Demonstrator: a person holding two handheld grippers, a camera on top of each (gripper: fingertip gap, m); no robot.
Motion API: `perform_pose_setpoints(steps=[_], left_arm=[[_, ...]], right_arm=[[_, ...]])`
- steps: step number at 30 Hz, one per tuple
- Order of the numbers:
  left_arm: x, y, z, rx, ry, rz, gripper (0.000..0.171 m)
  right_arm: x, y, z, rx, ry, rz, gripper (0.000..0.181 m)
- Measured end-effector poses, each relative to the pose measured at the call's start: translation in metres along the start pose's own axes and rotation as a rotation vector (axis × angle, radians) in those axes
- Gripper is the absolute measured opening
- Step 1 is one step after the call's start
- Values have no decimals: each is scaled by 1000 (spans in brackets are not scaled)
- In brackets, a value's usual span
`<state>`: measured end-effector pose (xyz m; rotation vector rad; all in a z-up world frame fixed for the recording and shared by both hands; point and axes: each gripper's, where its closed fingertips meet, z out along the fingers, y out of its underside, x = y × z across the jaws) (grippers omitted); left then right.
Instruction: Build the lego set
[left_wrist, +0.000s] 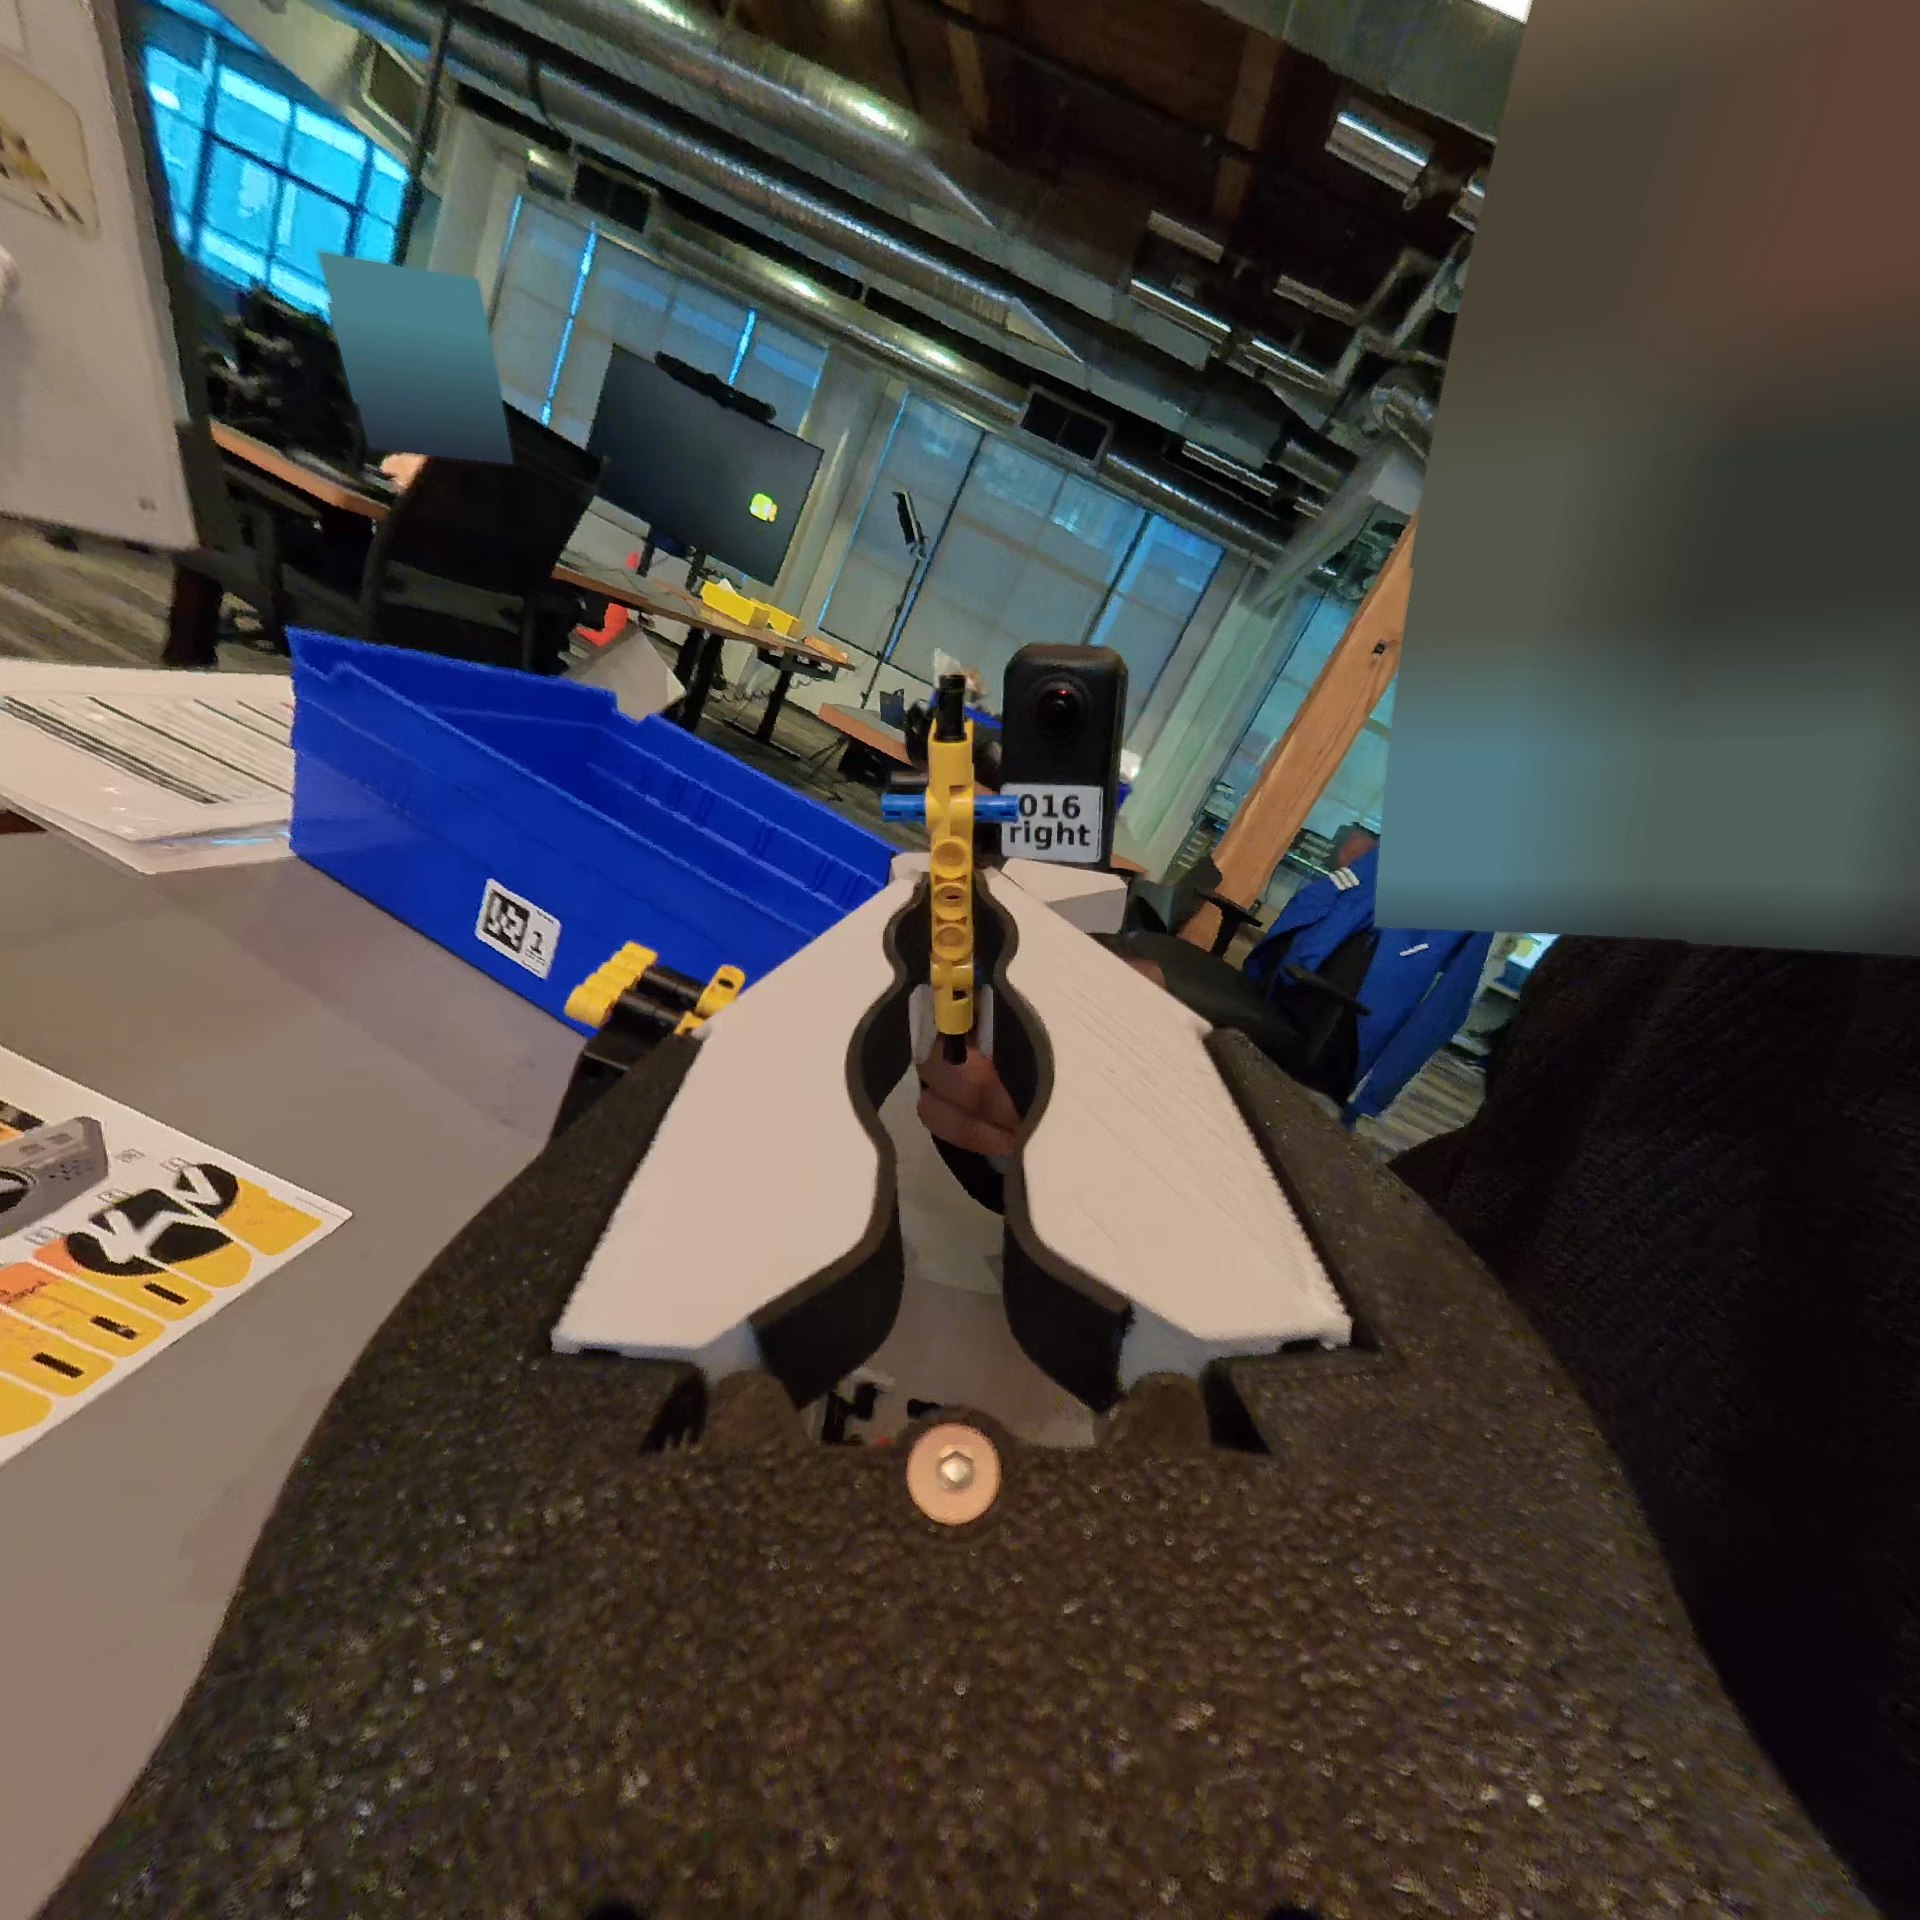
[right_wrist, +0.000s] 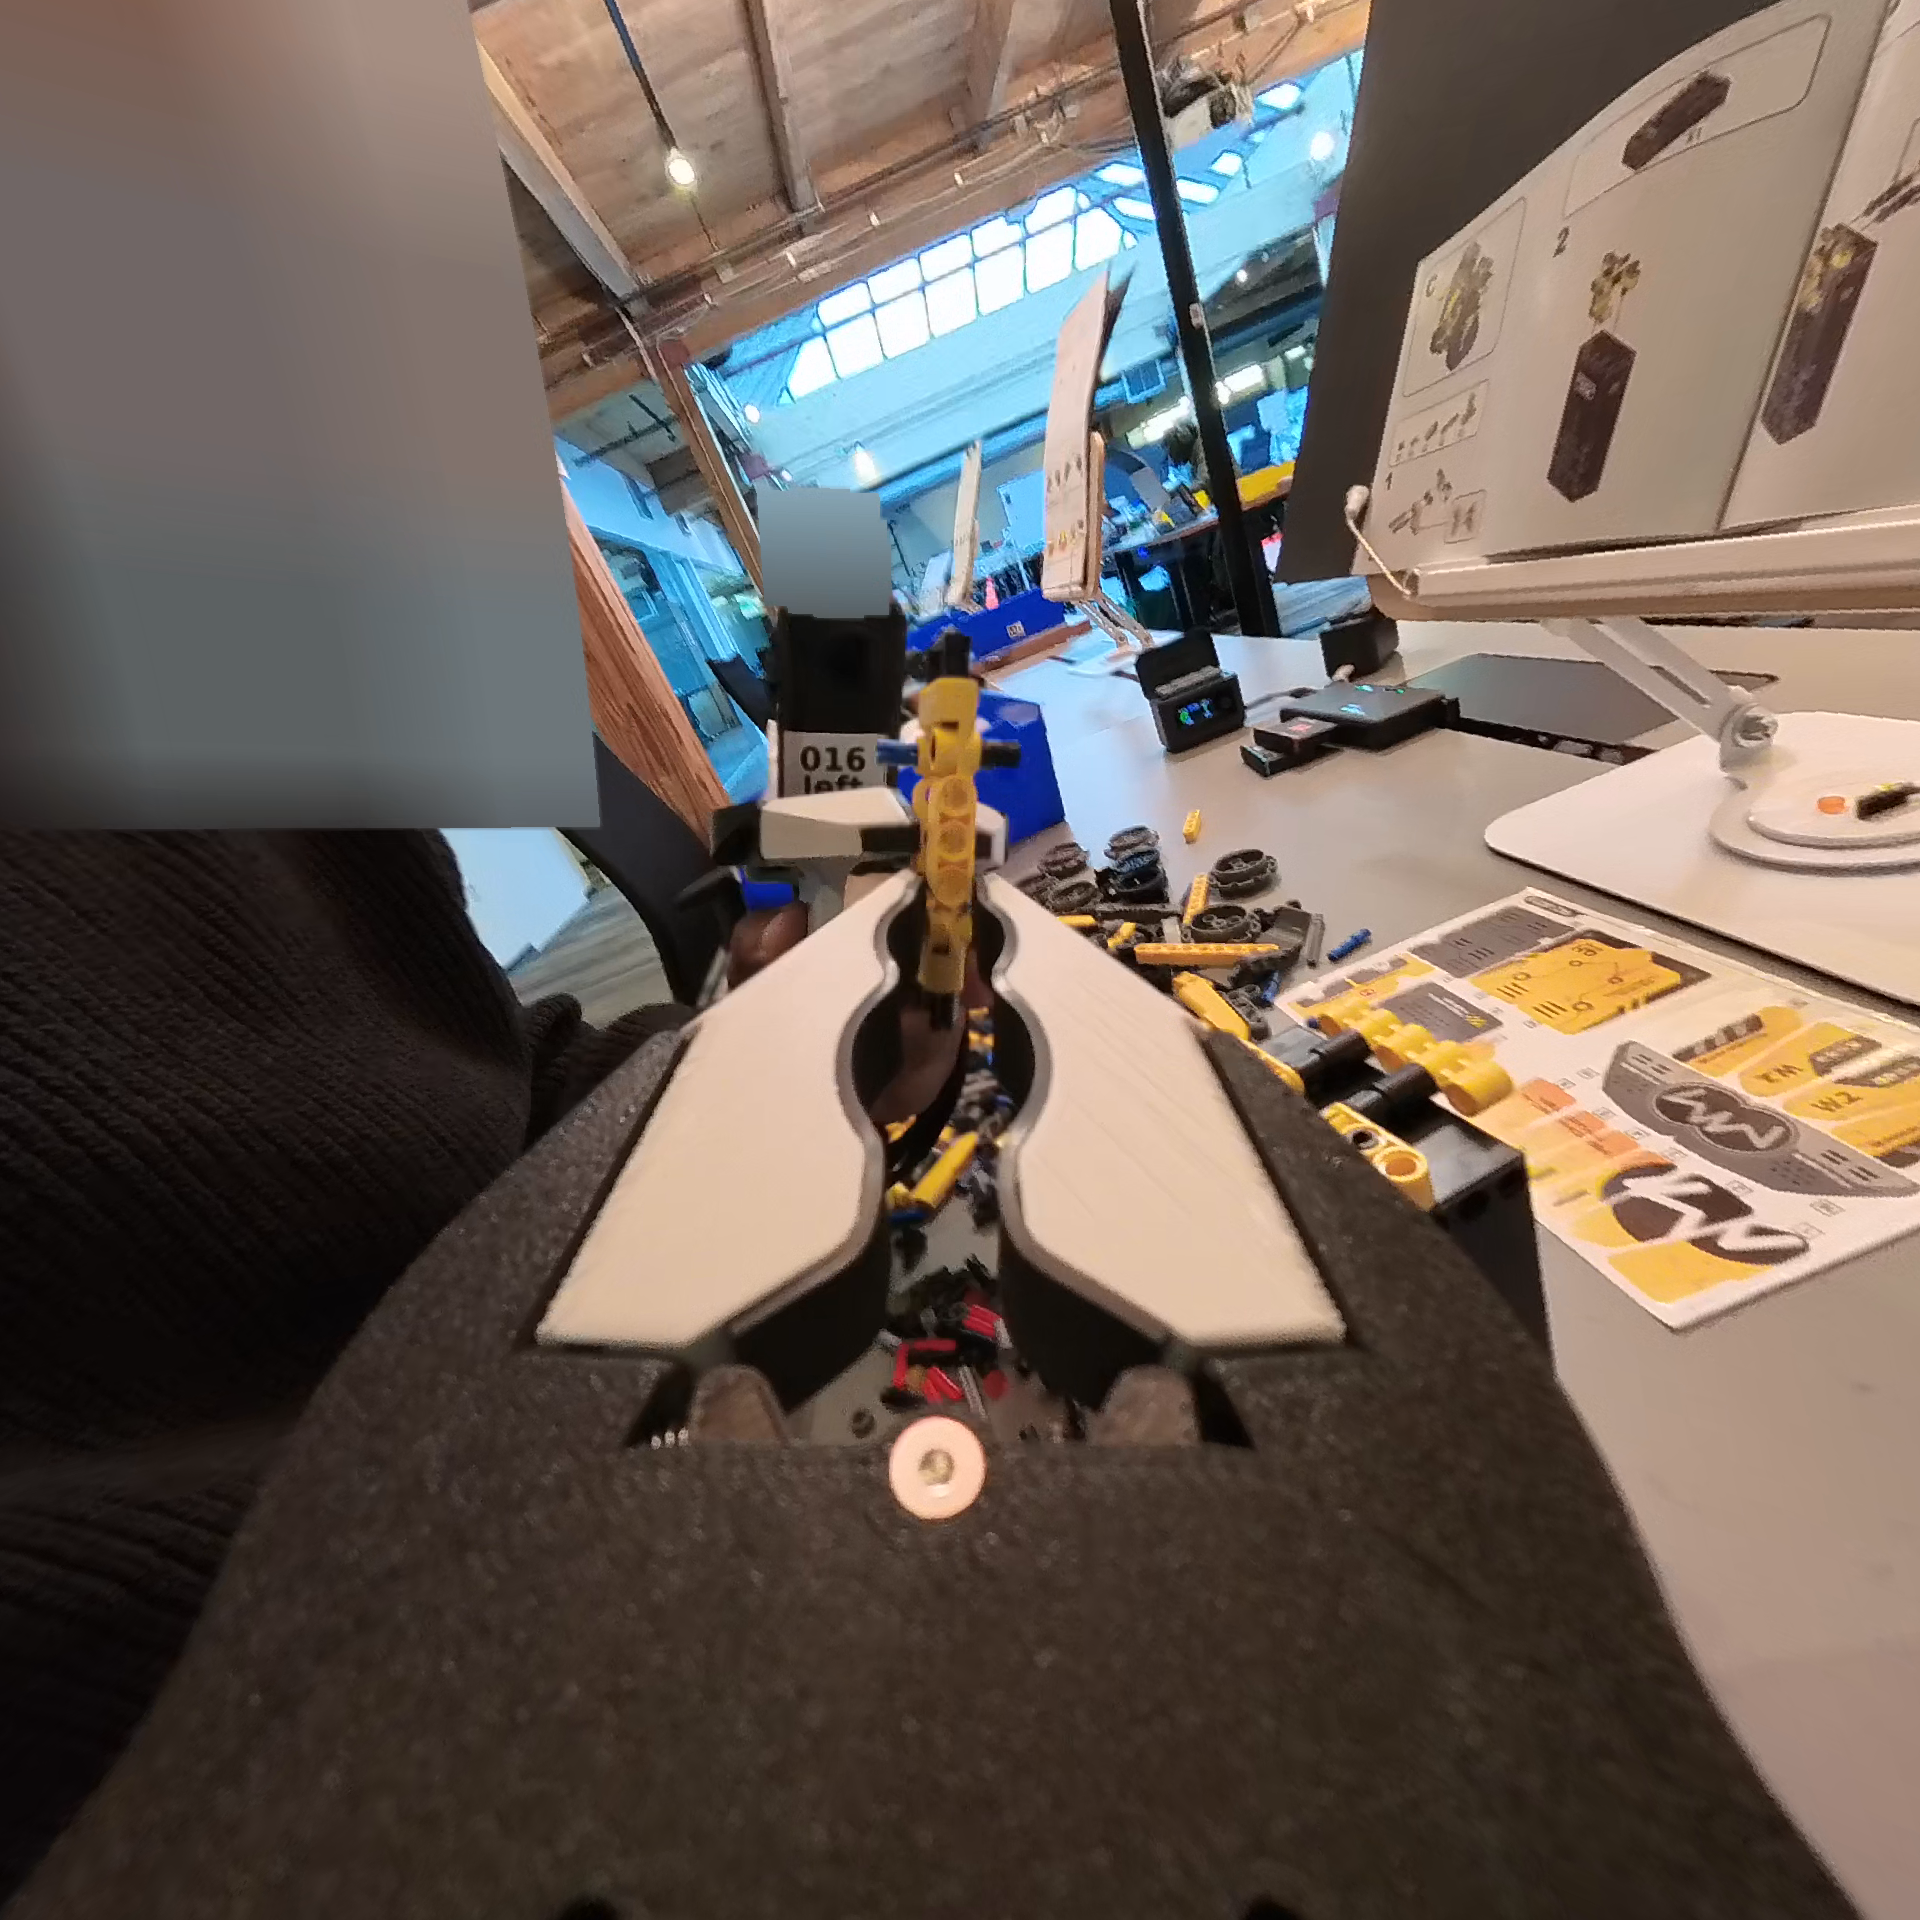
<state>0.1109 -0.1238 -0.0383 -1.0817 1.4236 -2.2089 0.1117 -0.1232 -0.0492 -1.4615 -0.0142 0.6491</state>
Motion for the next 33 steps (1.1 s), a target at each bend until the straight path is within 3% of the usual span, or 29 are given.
perform_pose_setpoints(steps=[4, 8, 13, 17, 20, 24, 28, 33], left_arm=[[3, -26, -12, 98, -72, 140, 7], [-11, -51, -34, 160, -302, 412, 6], [-64, -43, -58, -95, -758, 897, 7], [-75, -36, -66, -304, -946, 1322, 7], [-70, -25, -59, -423, -960, 1560, 7], [-58, -9, -45, -515, -914, 1766, 7], [-49, 5, -36, -557, -855, 1866, 7], [-32, 15, -28, -506, -764, 1896, 7]], right_arm=[[2, -7, -4, 34, 9, 23, 8], [3, -7, -4, 21, 47, -23, 8], [3, -6, -2, 10, 85, -69, 8], [11, -4, -2, -8, 173, -147, 24], [17, -1, -2, -53, 262, -250, 37], [17, 8, 3, -142, 331, -398, 42], [13, 13, 8, -181, 363, -485, 42], [12, 18, 11, -205, 354, -493, 43]])
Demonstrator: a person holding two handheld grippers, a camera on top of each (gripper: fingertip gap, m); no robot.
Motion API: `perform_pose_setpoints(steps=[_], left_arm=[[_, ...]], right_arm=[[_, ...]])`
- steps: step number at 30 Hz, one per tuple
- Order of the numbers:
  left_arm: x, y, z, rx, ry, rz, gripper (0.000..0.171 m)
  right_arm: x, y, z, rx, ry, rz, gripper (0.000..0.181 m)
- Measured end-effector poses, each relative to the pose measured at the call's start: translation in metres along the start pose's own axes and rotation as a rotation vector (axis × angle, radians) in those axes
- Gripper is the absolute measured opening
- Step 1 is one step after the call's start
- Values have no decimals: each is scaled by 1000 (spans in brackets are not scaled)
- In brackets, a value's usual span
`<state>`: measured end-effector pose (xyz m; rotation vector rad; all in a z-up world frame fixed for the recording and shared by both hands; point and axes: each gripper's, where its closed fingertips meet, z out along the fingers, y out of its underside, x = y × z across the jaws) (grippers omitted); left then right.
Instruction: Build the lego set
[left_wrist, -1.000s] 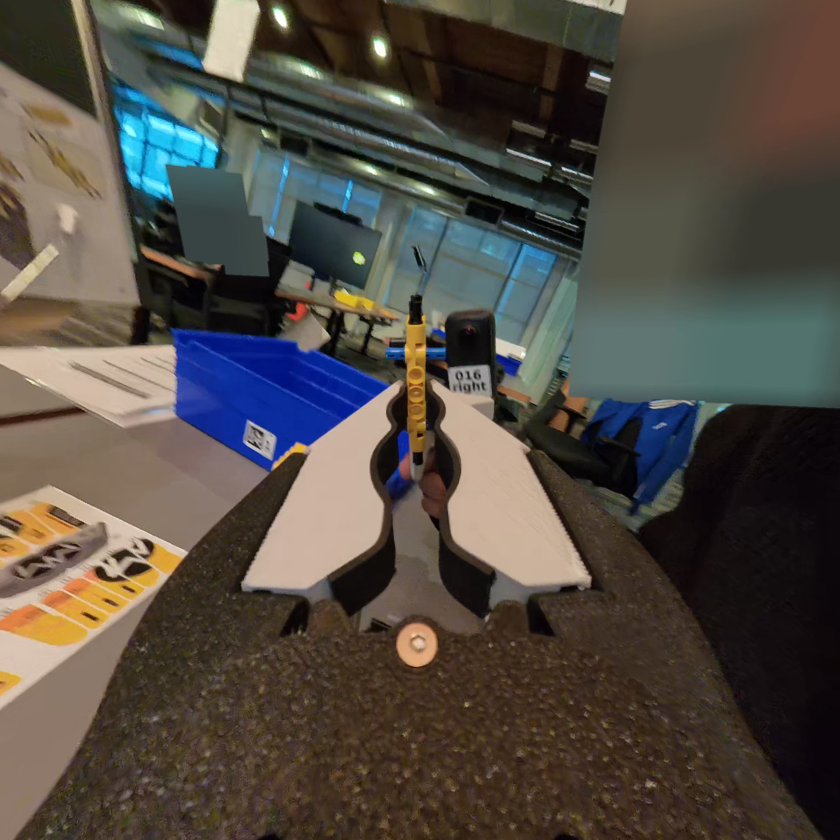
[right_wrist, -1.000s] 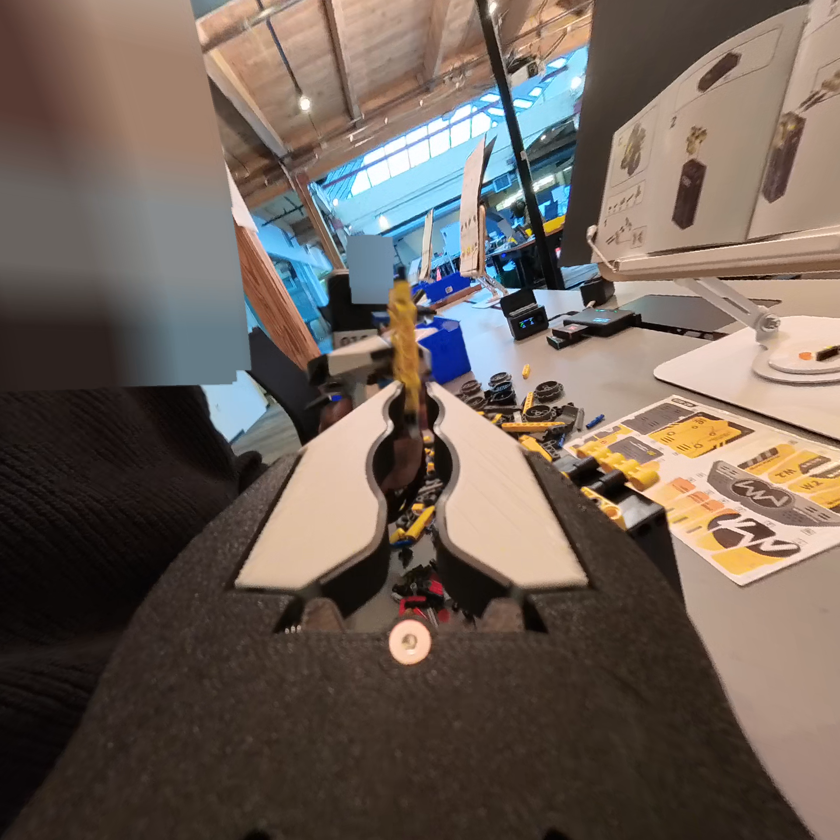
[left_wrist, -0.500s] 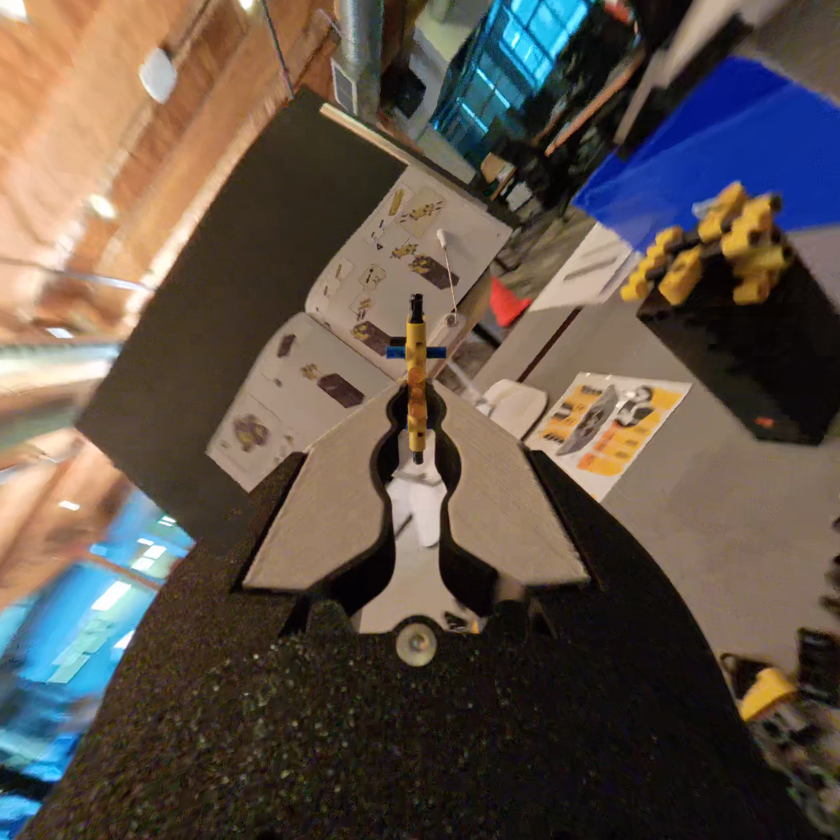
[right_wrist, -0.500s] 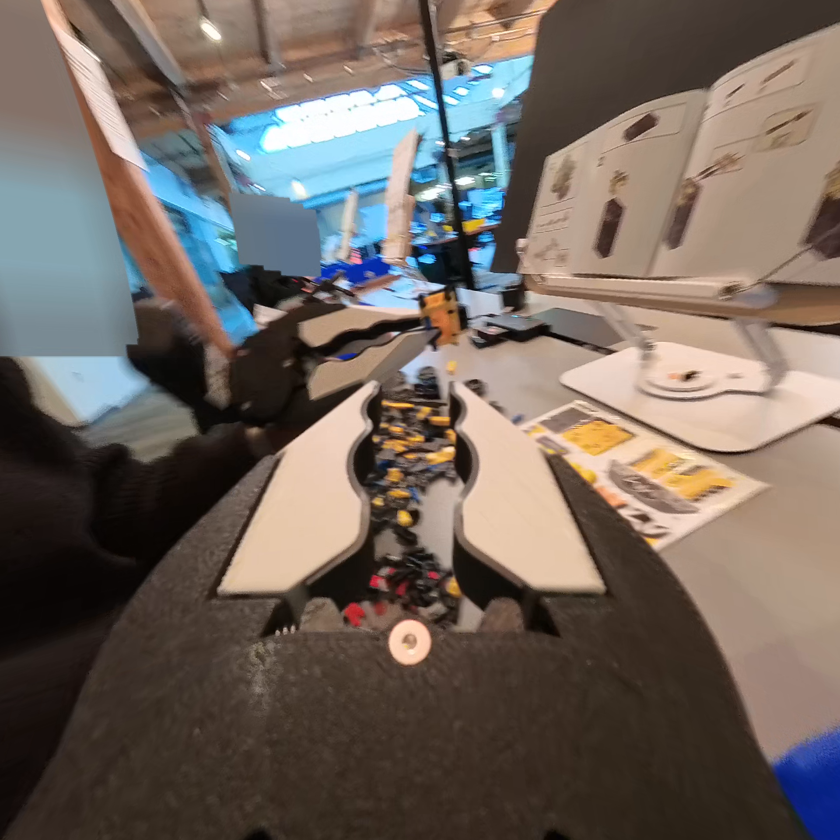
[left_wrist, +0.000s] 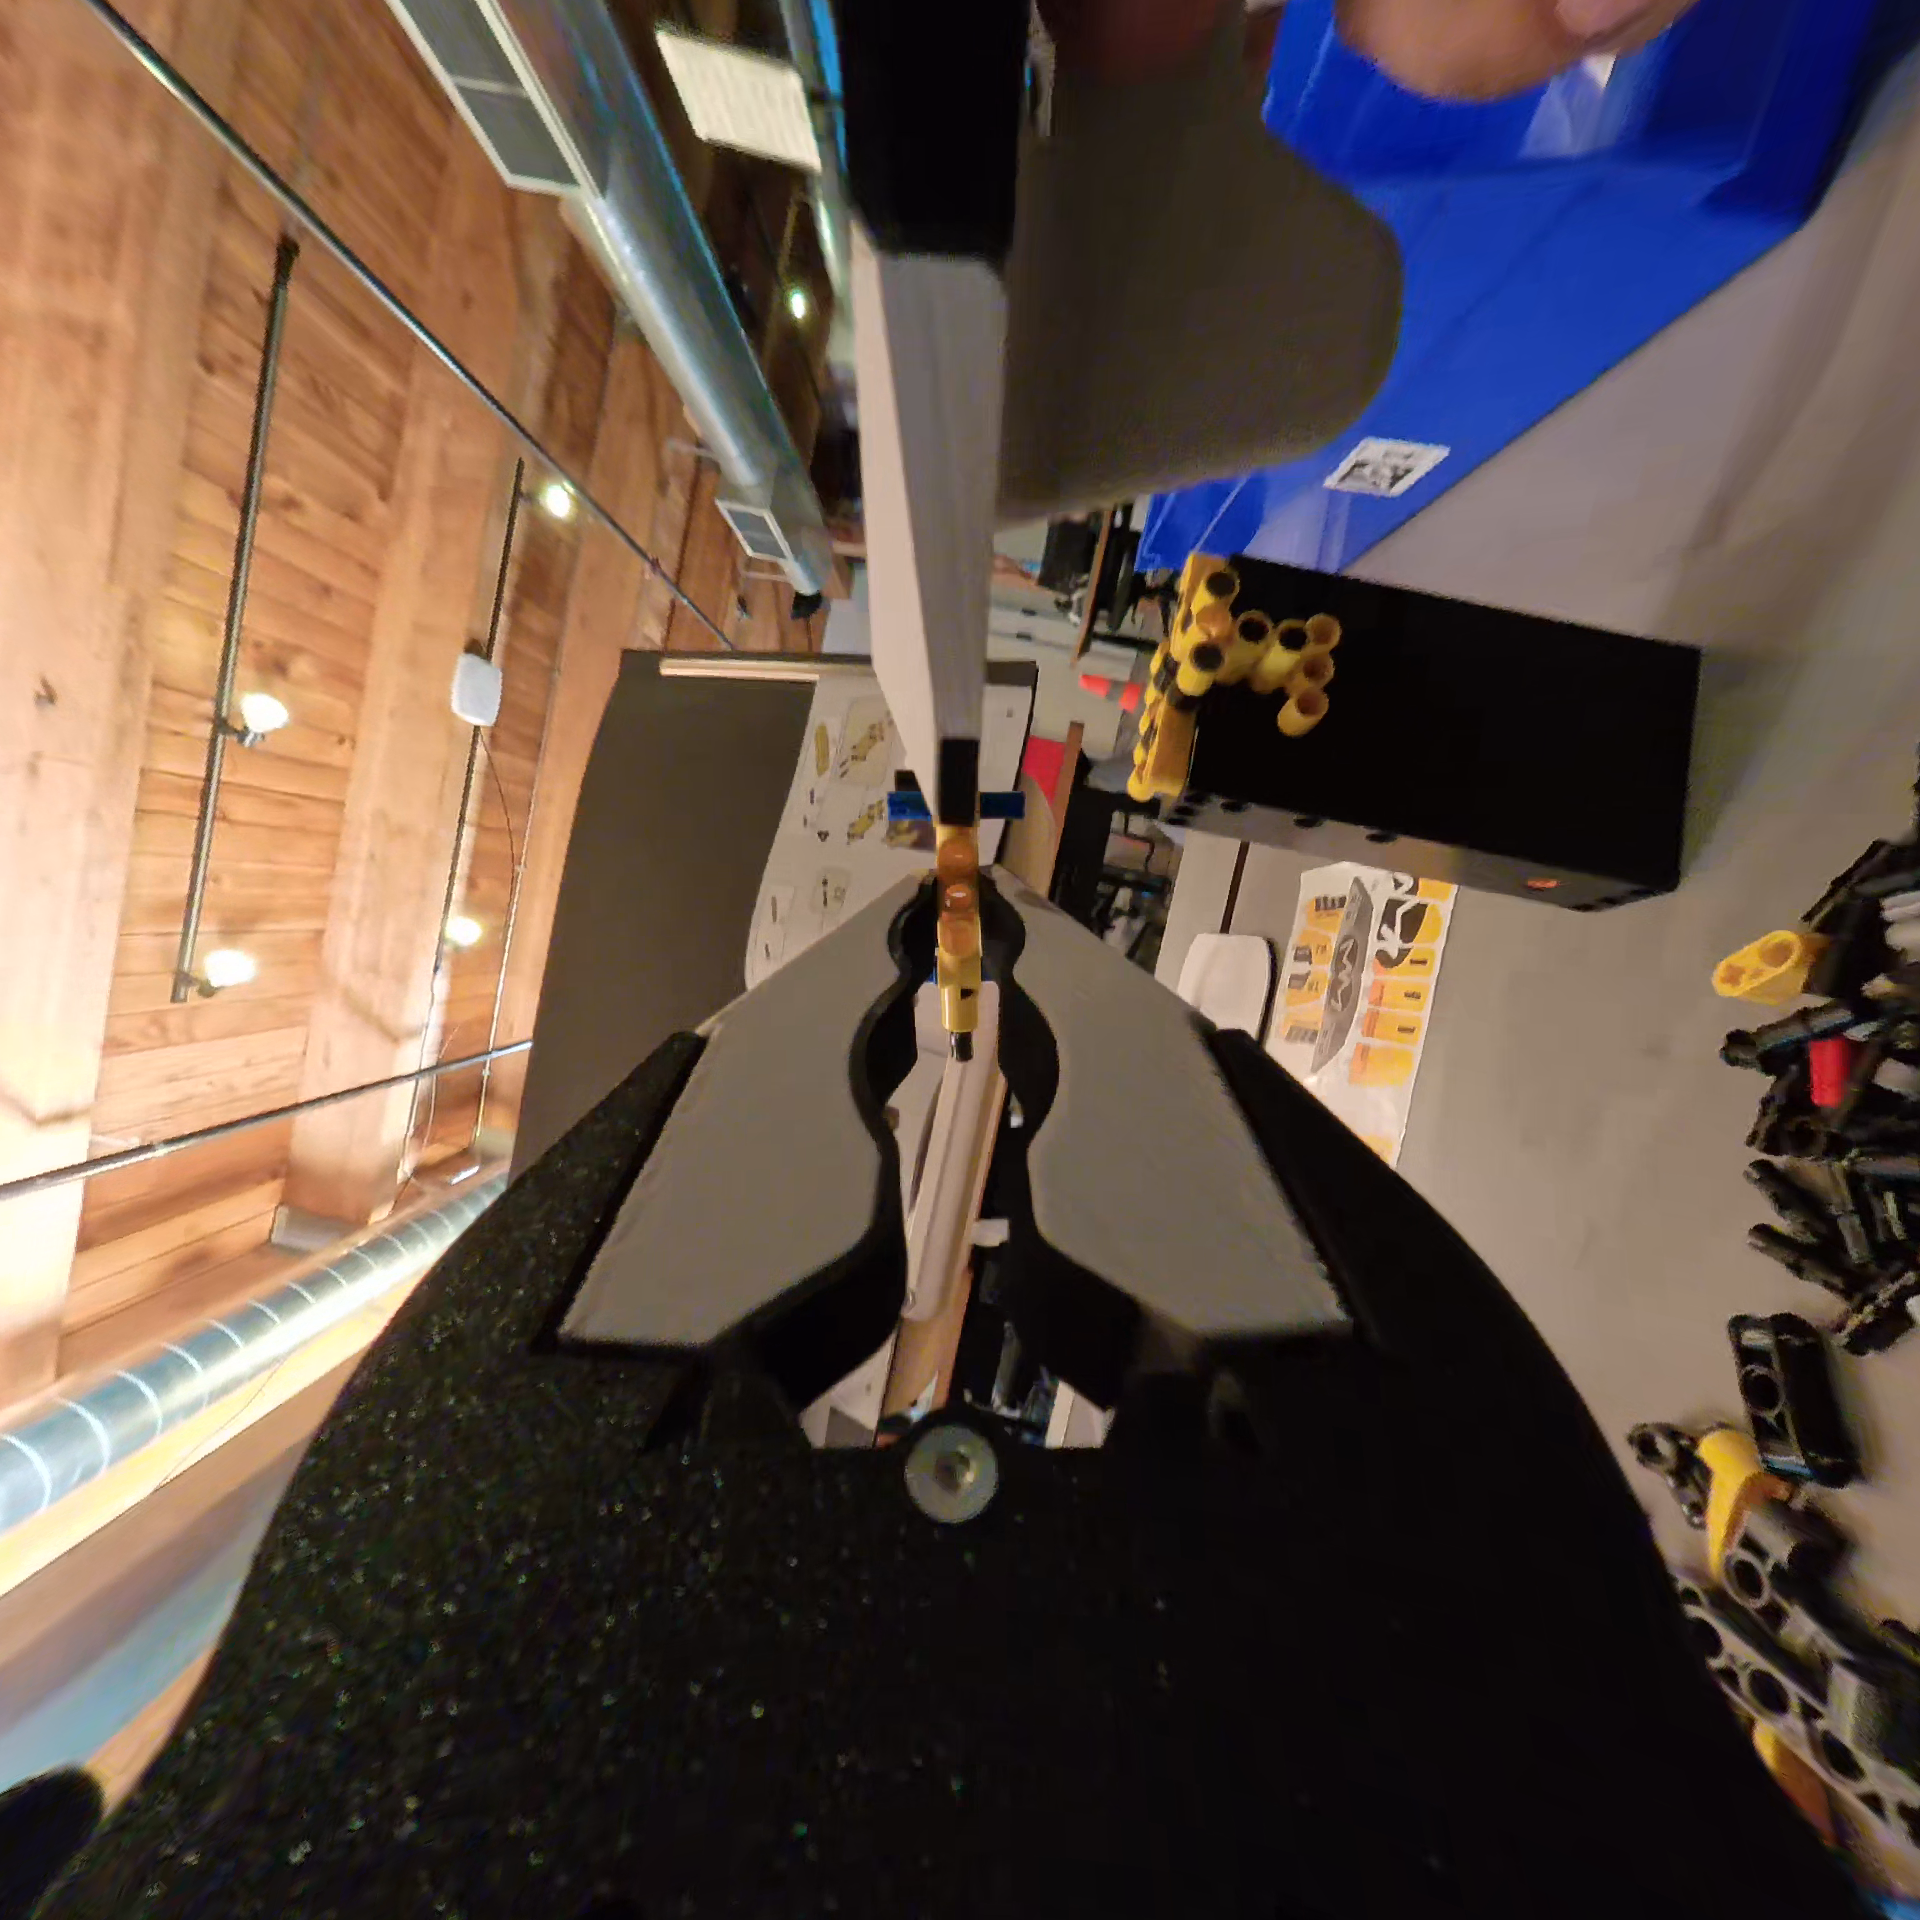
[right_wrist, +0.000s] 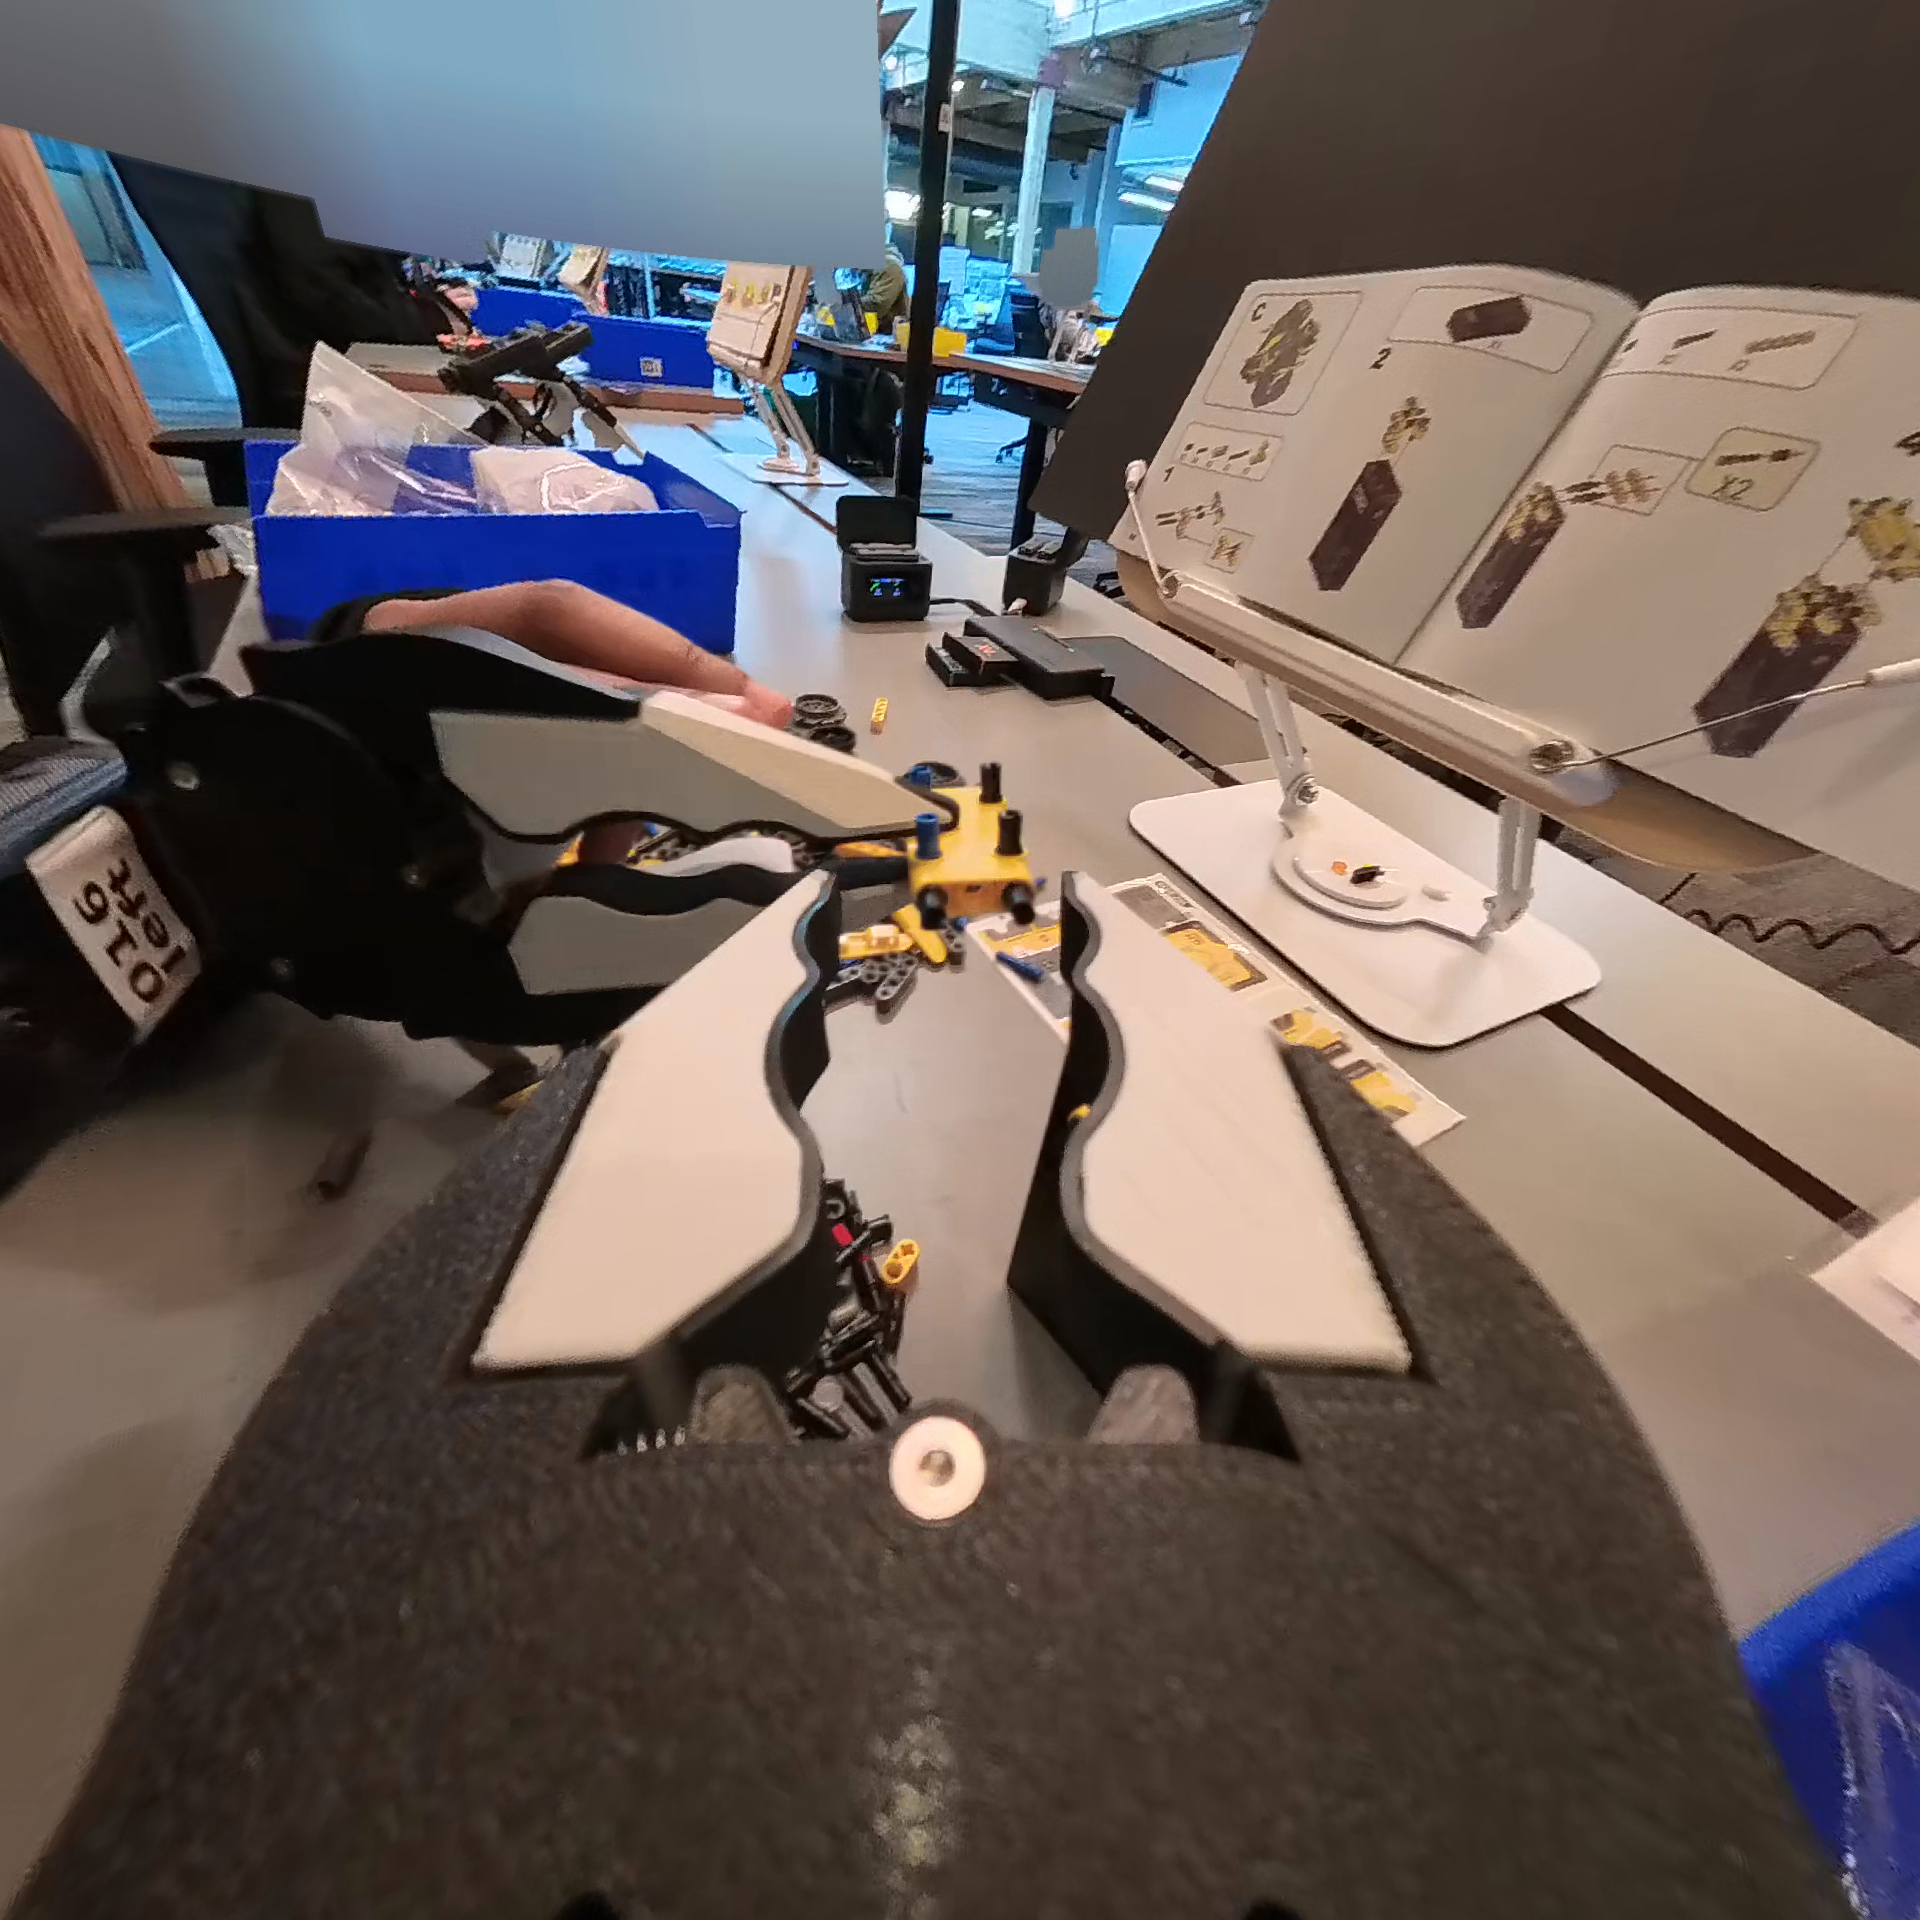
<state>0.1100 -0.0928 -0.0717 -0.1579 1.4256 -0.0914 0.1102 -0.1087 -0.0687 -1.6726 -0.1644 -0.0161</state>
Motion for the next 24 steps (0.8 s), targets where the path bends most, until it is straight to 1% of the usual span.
perform_pose_setpoints(steps=[5, 7, 8, 10, 14, 17, 18, 22, 24], left_arm=[[4, -15, -4, 69, 24, -24, 7], [4, -17, -4, 79, 19, -22, 7], [3, -18, -4, 88, 22, -28, 7], [4, -21, -6, 111, 33, -48, 7], [4, -23, -5, 133, 25, -91, 7], [3, -26, -5, 157, 54, -244, 9], [1, -26, -4, 161, 62, -303, 12], [-6, -19, -3, 159, 100, -515, 34], [-9, -14, -1, 167, 129, -647, 35]], right_arm=[[-6, 1, 0, -11, -29, -27, 40], [-9, 1, -1, -9, -39, -53, 33], [-8, 0, -1, -10, -32, -62, 33], [-7, 1, -3, -18, -28, -82, 25], [-8, 0, -5, -27, -34, -81, 25], [-7, -1, -6, -24, -48, -47, 24], [-7, -3, -7, -17, -54, -31, 24], [7, -7, -16, 14, -24, 15, 24], [17, -12, -23, 47, -2, 50, 24]])
